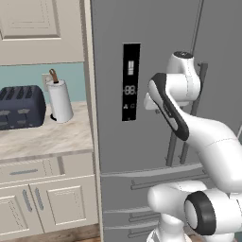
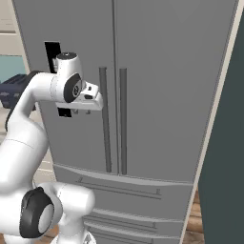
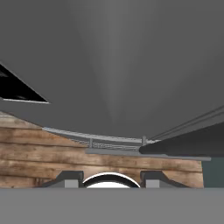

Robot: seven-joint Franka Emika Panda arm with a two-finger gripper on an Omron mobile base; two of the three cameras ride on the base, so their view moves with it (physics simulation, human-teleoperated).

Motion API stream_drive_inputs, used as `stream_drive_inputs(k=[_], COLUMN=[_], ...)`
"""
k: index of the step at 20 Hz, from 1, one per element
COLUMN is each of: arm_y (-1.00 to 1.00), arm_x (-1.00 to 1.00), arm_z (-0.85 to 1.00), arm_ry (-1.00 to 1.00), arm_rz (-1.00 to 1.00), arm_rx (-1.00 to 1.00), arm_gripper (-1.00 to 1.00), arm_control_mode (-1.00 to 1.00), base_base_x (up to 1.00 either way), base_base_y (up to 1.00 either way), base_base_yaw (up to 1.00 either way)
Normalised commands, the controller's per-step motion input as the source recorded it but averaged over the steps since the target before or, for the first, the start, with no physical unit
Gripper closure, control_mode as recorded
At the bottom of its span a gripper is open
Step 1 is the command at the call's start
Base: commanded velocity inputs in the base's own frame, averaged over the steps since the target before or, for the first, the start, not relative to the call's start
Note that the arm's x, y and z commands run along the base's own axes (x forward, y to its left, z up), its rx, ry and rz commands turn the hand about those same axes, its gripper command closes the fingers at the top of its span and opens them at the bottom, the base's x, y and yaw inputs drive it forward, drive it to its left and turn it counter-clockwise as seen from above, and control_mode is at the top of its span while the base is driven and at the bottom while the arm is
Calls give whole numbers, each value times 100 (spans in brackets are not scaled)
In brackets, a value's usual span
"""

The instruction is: Retrieve the orange and peach from the fridge and place them into the bowl on the dining table.

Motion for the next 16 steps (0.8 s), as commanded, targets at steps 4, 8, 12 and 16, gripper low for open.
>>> stream_drive_inputs(k=[4, 8, 12, 16], arm_y=[-1, -26, -46, -35], arm_x=[-21, -54, -73, -56], arm_z=[0, -3, -10, -15], arm_ry=[-5, -8, -13, -6], arm_rz=[0, 0, 0, 0], arm_rx=[0, 0, 3, 3], arm_gripper=[-100, -100, -100, -100], arm_control_mode=[-100, -100, -100, -100], base_base_x=[0, 0, 0, 0], base_base_y=[0, 0, 0, 0], base_base_yaw=[0, 0, 0, 0])
